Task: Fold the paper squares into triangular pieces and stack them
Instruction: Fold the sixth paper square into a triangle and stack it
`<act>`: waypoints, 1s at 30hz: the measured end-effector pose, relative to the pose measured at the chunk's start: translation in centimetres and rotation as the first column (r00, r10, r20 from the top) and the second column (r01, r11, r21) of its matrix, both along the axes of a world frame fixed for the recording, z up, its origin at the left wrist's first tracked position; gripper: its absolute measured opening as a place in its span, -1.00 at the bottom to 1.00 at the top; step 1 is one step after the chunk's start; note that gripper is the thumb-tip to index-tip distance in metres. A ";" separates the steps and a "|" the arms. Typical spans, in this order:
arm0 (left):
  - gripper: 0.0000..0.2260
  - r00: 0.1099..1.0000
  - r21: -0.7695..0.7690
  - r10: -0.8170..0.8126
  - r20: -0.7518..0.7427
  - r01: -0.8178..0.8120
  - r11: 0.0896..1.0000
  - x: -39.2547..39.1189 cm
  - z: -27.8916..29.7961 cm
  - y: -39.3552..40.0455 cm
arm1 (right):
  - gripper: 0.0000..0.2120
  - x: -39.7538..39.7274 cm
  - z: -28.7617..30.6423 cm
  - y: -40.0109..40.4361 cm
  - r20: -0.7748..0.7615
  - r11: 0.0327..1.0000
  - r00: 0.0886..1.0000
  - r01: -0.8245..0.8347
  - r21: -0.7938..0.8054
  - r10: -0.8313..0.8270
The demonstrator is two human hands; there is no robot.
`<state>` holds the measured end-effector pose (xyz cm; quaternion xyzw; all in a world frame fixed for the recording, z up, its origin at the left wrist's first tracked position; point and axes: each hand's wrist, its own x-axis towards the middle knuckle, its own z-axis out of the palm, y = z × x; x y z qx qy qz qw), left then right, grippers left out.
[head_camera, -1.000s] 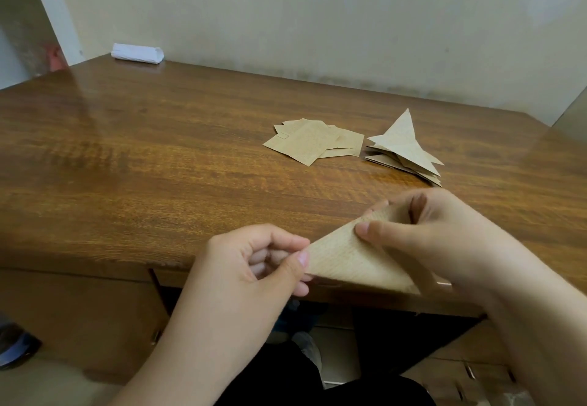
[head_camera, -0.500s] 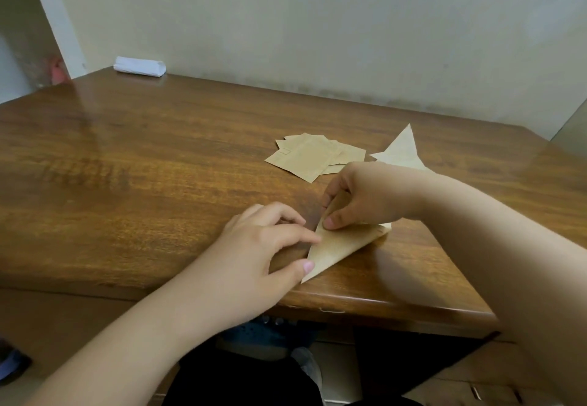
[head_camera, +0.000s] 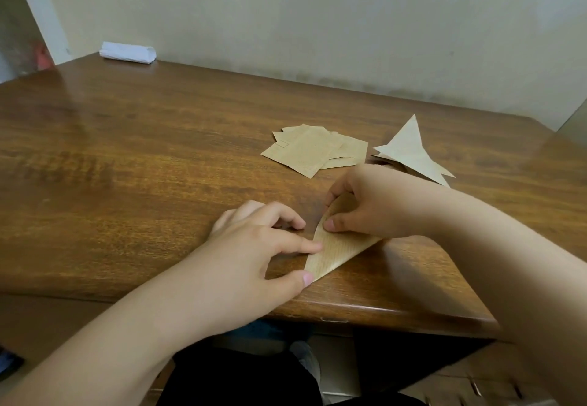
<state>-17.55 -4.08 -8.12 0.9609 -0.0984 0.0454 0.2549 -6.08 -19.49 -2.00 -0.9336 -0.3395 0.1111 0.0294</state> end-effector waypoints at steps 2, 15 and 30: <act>-0.67 1.000 0.003 -0.002 -0.004 0.002 1.000 0.0 0.0 0.1 | -0.67 -0.2 0.0 0.1 0.016 1.000 1.000 0.007 -0.003 -0.006; -0.70 0.993 0.023 0.066 -0.095 -0.064 0.998 -0.3 1.1 -0.3 | -0.94 -5.2 -2.6 -3.7 0.200 0.856 0.975 -0.181 0.484 0.093; -0.50 0.995 0.033 0.081 -0.054 -0.079 0.996 -0.1 0.5 -0.1 | -0.68 -8.9 -6.2 -5.5 0.451 0.878 0.875 -0.346 0.332 0.174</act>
